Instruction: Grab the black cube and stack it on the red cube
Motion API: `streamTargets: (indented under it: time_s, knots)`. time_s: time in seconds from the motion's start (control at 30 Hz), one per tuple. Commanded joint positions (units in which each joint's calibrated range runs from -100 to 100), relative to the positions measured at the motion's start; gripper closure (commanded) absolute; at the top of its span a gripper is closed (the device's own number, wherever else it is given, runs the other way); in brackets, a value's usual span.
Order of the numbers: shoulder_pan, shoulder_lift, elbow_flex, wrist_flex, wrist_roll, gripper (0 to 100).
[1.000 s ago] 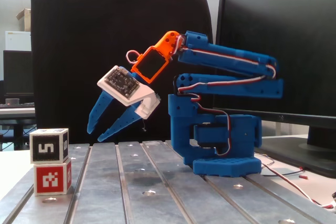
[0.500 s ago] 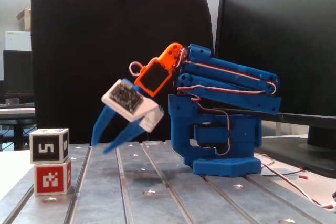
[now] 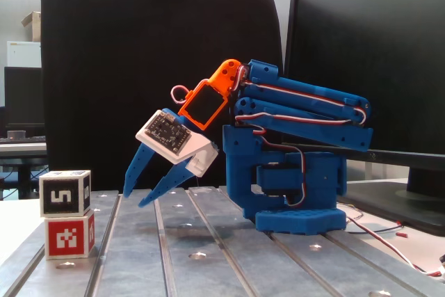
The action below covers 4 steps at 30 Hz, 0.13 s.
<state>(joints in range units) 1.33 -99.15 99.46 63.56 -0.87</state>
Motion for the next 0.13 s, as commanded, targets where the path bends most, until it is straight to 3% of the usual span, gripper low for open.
streamTargets:
  time_s: [0.0,0.1]
  knots:
    - [0.03,-0.01,0.18,0.10,0.02,93]
    - [0.03,-0.01,0.18,0.10,0.02,93]
